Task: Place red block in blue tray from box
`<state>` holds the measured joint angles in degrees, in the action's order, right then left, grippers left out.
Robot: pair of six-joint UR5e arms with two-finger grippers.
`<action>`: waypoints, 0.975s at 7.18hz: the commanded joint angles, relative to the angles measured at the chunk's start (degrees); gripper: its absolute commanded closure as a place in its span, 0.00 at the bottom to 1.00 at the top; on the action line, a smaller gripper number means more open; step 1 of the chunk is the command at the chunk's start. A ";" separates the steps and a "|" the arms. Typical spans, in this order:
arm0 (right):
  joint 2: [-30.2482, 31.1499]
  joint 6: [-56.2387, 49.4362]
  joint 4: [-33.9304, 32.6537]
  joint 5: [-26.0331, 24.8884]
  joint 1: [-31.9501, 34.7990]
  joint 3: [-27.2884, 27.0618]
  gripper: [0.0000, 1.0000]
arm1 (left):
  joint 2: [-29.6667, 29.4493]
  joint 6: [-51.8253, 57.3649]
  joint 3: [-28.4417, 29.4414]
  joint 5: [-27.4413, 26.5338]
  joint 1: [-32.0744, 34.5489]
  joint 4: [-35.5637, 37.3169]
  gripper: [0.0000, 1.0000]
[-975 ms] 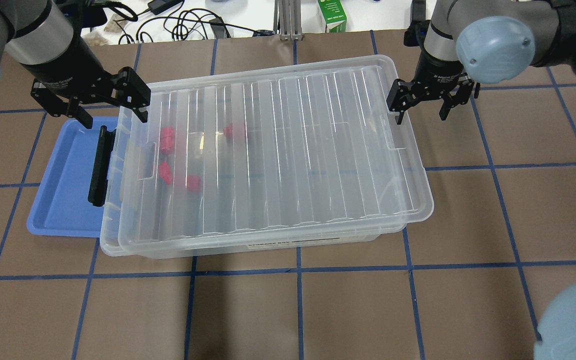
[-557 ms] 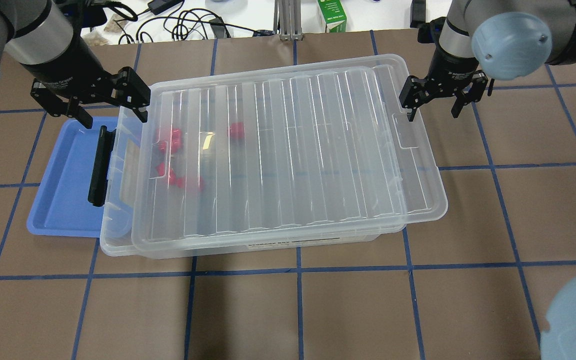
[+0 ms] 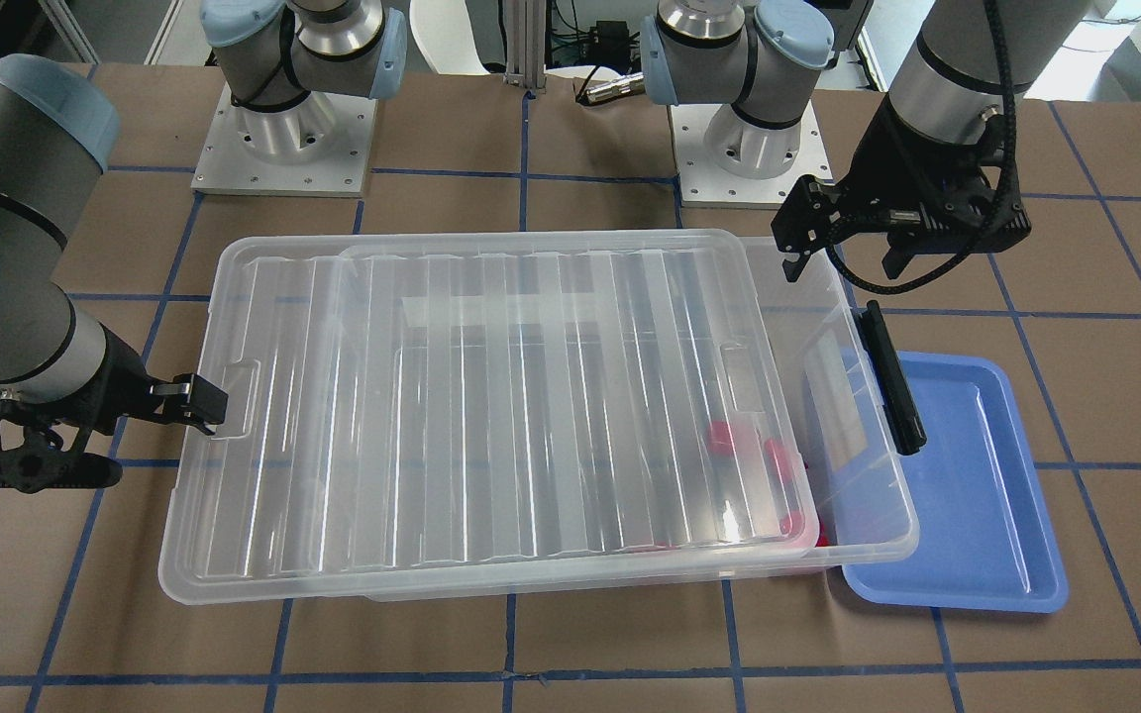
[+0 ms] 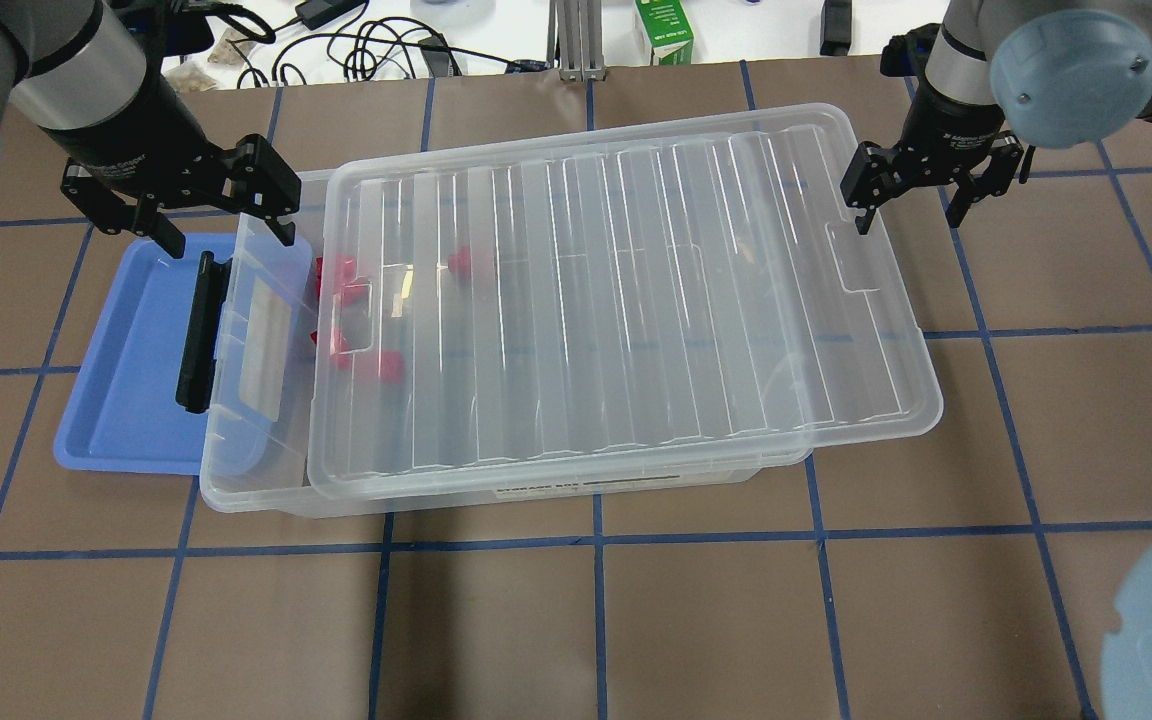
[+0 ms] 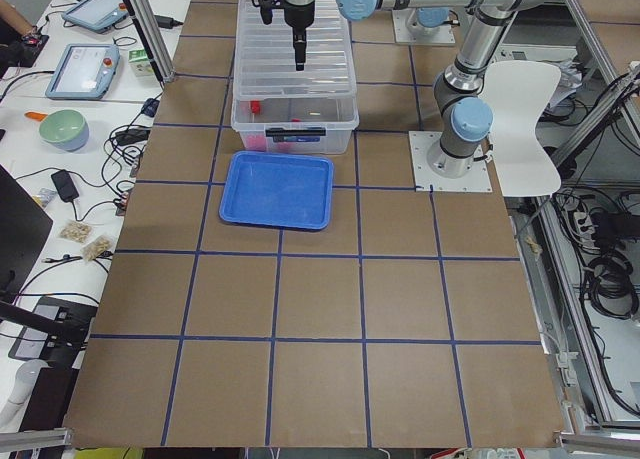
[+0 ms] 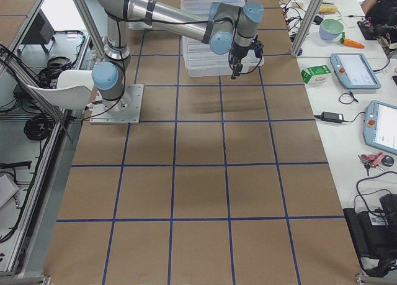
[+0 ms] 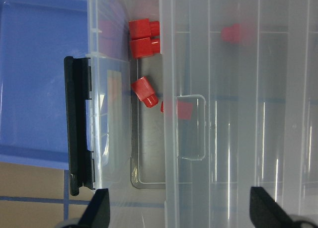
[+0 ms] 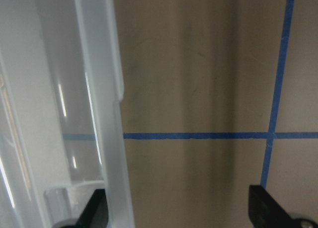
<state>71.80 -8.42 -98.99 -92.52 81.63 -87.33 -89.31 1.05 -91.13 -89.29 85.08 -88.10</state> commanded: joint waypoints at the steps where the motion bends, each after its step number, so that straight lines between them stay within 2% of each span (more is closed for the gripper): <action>1: 0.10 -2.46 0.11 -0.29 -2.43 0.05 0.00 | -0.07 0.00 -0.01 0.00 0.00 0.03 0.00; 7: 0.45 -9.33 0.20 -1.79 -6.83 0.49 0.00 | -0.08 -0.35 -0.10 -0.09 0.09 -0.05 0.00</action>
<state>72.22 -16.28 -98.72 -93.96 75.23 -86.86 -89.49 0.91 -91.17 -89.32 85.09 -88.09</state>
